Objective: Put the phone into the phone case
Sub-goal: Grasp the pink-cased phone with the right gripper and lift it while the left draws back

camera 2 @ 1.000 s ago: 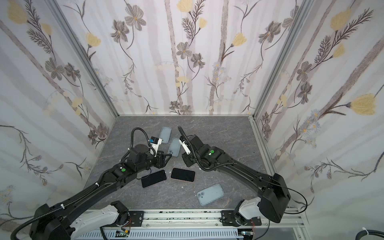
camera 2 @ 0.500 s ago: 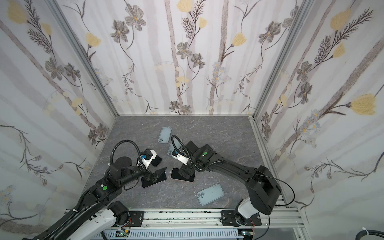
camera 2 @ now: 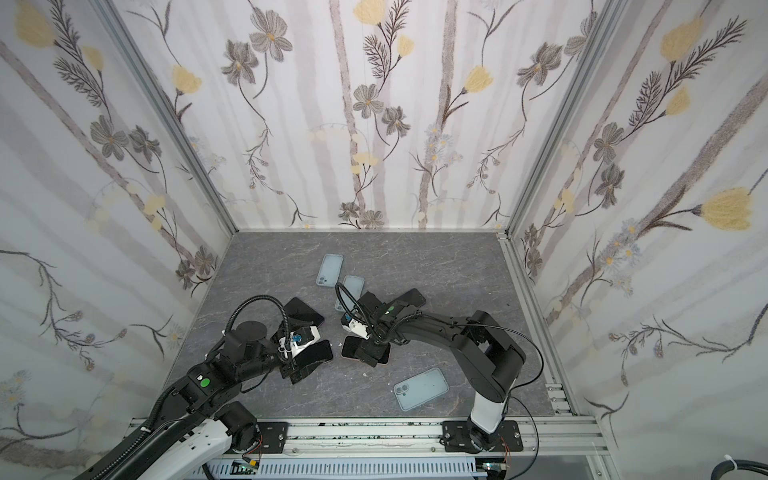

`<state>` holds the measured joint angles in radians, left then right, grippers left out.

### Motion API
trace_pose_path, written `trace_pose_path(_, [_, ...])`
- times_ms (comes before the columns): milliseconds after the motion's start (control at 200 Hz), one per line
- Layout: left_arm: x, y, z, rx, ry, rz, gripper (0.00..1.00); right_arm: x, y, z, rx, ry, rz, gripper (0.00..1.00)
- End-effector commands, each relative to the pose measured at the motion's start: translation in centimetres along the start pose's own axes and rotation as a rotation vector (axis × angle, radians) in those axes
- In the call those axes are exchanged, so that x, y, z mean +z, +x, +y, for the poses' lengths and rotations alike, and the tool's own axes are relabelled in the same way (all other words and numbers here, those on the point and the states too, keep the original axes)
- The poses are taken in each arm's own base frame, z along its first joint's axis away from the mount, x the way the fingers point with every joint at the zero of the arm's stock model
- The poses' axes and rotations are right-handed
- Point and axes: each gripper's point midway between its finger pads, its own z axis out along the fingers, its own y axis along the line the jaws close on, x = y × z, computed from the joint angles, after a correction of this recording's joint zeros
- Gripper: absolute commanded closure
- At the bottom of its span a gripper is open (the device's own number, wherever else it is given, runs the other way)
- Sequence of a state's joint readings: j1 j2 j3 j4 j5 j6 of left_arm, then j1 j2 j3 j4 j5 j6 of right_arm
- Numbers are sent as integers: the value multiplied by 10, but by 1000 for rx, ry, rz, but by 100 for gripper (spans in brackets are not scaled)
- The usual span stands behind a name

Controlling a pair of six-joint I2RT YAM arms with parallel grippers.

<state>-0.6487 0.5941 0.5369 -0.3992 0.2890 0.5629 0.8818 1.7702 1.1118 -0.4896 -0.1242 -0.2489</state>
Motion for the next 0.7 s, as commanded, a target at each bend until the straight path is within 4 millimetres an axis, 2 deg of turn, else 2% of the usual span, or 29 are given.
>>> trace_pose_path(0, [-1,1,-2,26,10,14,0,8,1,4,-35,-18,17,0])
trace_pose_path(405, [-4,0,-10,-5,53,15,0,24,15,8,-58,-35,99,0])
trace_pose_path(699, [-4,1,-8,16,38,24,0,28,27,2,-53,-6,174,16])
